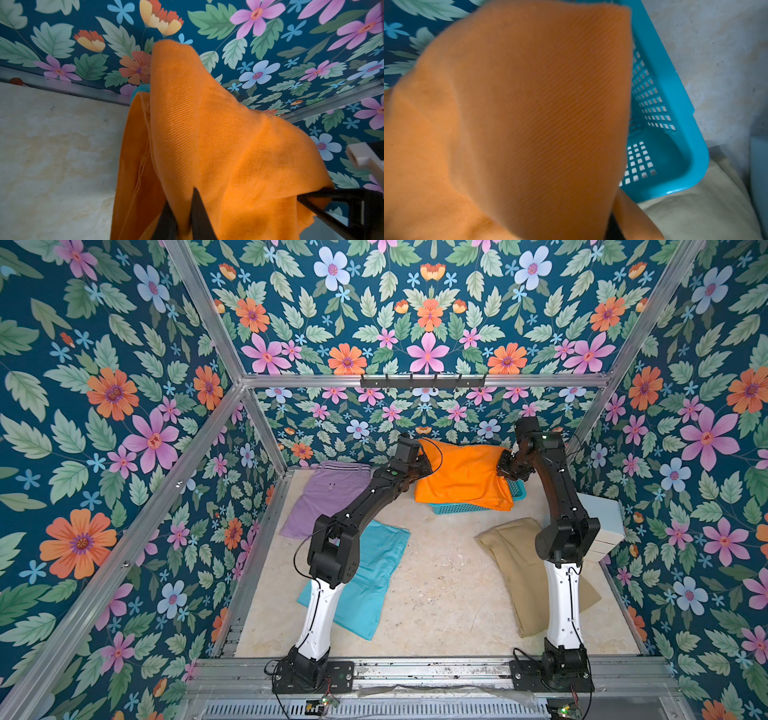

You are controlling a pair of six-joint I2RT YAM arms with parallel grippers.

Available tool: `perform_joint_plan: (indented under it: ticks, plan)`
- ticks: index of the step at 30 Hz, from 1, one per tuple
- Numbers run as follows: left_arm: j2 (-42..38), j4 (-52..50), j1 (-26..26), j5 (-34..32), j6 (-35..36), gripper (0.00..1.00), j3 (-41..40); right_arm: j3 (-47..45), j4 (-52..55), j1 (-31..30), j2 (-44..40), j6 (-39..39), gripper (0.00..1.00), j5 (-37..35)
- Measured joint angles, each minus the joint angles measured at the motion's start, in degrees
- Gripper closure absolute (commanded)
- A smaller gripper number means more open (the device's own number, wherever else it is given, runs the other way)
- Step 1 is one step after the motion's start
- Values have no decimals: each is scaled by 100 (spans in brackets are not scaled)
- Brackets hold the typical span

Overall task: Put the folded long pants in the basket
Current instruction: Move the basket to the center of the board.

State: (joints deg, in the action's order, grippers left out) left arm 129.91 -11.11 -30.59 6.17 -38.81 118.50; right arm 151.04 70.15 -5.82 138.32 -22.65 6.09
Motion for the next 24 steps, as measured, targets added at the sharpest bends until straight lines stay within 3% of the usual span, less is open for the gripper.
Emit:
perform_joint_plan:
  ticks: [3,7,18,24]
  plan:
    - [197,72,11,39,-59,100,74,-170,-129,-11,61,0,100,9]
    - [26,146,46,39,-140,100,-411,-525,-262,-68,83,0,100,142]
    - [-1792,-22,542,-105,7,100,-2618,-1399,-385,-1193,-186,131,100,529]
    - [-2262,-238,695,-61,295,100,-2798,-1917,-680,-1355,-761,98,100,734]
